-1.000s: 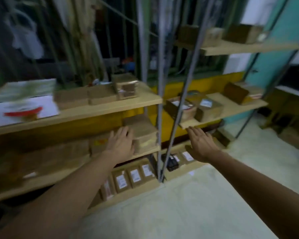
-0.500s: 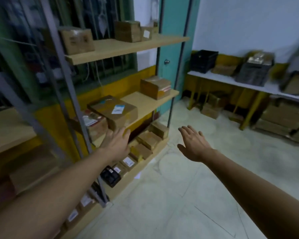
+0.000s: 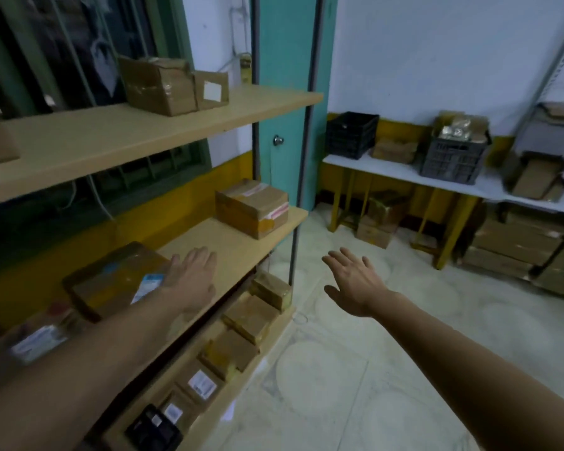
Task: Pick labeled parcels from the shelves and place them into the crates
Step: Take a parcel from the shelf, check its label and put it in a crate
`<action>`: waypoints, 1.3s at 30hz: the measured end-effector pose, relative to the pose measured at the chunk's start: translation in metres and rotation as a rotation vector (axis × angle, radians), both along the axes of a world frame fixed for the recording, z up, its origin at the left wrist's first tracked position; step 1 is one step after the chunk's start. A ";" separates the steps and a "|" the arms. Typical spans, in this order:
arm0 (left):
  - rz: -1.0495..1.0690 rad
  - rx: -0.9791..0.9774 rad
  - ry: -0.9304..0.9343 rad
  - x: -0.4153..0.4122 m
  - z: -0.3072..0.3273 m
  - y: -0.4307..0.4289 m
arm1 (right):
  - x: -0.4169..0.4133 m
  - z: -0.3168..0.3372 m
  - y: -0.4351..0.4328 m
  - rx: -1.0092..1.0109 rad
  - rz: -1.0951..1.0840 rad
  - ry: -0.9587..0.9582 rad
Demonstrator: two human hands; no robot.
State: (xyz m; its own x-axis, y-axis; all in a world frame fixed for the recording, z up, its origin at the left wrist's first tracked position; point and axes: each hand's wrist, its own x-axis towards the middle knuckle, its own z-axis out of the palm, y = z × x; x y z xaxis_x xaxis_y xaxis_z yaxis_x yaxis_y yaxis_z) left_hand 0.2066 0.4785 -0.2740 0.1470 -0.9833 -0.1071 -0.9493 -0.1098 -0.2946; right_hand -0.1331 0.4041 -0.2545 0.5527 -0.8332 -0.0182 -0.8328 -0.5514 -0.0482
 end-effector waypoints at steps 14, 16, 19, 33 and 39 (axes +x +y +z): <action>0.064 -0.015 -0.016 0.062 -0.009 -0.218 | 0.107 -0.022 -0.273 0.013 0.045 0.044; 0.107 -0.014 -0.016 0.070 -0.013 -0.251 | 0.128 -0.030 -0.319 0.013 0.101 0.058; 0.183 -0.058 -0.046 0.083 -0.030 -0.302 | 0.156 -0.044 -0.395 -0.014 0.190 0.101; 1.130 -0.534 1.299 0.043 -0.106 -0.467 | 0.249 -0.118 -0.578 0.489 0.402 -0.241; 1.151 -0.771 1.544 0.037 -0.122 -0.470 | 0.245 -0.129 -0.572 0.620 0.398 -0.500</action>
